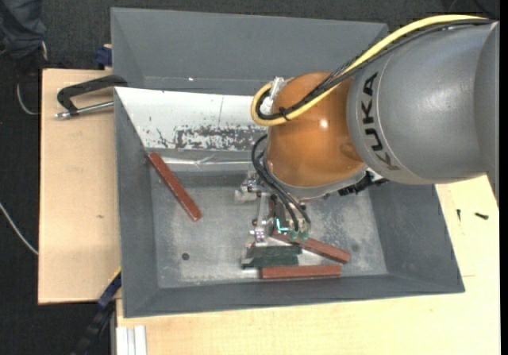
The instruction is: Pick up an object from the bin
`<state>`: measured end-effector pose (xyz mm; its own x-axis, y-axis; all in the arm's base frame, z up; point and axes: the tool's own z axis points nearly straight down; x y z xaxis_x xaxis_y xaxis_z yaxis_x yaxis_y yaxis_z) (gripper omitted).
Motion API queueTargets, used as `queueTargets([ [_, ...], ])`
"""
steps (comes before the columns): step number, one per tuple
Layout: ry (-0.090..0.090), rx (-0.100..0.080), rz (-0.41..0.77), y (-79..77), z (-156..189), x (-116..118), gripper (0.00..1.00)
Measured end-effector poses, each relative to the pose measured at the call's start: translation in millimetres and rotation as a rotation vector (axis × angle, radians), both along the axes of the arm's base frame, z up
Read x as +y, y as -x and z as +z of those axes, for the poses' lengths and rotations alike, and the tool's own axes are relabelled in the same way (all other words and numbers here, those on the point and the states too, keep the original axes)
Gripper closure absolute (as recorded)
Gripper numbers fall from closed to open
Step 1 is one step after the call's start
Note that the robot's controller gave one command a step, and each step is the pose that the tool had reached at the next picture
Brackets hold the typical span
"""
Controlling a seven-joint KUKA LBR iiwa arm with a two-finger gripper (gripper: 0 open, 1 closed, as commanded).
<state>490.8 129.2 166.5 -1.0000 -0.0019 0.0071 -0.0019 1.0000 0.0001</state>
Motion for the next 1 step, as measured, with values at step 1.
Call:
queueTargets([
  [1,-0.001,-0.006,-0.002,-1.3,2.9,-0.7,0.0],
])
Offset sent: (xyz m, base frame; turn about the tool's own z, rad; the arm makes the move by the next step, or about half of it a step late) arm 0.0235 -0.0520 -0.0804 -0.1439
